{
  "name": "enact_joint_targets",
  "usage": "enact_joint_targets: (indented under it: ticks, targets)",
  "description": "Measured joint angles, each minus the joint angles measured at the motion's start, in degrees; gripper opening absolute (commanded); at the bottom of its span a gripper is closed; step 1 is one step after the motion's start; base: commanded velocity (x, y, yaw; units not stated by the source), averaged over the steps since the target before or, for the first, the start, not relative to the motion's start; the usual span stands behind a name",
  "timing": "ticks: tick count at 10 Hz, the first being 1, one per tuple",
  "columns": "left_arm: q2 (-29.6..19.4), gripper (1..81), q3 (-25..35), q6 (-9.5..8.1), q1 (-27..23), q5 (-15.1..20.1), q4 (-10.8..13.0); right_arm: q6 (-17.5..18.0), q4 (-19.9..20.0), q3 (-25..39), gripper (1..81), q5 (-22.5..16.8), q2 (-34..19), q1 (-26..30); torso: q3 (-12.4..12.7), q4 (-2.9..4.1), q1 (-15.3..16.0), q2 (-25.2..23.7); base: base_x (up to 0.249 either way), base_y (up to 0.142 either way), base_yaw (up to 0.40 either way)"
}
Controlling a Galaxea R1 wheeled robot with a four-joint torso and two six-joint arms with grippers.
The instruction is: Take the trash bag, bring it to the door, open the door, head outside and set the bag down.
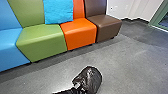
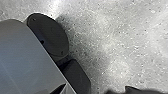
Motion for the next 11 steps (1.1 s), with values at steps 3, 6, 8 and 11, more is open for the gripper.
enact_joint_targets:
  ticks: [3,6,8,11]
  targets:
    - [-0.61,81.1,-2.69,0.00,0.61,-0.18,0.02,0.00,0.00,-0.04,81.1,0.00,0.29,0.00,0.00,0.00,0.00,0.00,0.000,0.000,0.000]
    - [-0.15,1.0,-2.71,0.41,0.61,-0.22,0.09,0.00,0.00,-0.11,81.1,0.00,0.27,-0.01,0.00,0.00,0.00,0.00,0.000,0.000,0.000]
    - [-0.37,1.0,-2.71,0.18,0.61,-0.27,0.09,0.00,0.00,-0.11,81.1,0.00,0.27,-0.01,0.00,0.00,0.00,0.00,0.000,0.000,0.000]
    - [-1.22,1.0,-2.12,0.18,0.57,-0.13,-0.05,0.00,0.00,-0.11,81.1,0.00,0.27,-0.01,0.00,0.00,0.00,0.00,0.000,0.000,0.000]
